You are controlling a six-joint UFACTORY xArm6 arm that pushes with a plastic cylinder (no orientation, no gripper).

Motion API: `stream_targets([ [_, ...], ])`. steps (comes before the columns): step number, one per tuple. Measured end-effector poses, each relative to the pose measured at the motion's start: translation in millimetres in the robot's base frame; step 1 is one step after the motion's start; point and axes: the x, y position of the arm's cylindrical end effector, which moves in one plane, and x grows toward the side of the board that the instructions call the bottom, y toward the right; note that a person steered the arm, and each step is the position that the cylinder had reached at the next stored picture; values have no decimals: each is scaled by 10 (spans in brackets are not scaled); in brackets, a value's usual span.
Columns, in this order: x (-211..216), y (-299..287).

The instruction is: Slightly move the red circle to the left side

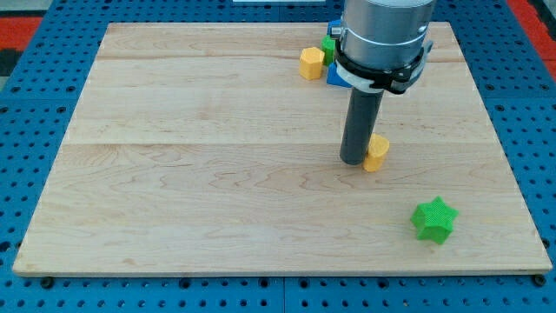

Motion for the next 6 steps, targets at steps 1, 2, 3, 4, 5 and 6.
stream_targets([
  [1,-417,204],
  [2,-858,913],
  [3,-1051,904],
  [4,-1216,902],
  [5,-1505,792],
  [6,-1593,560],
])
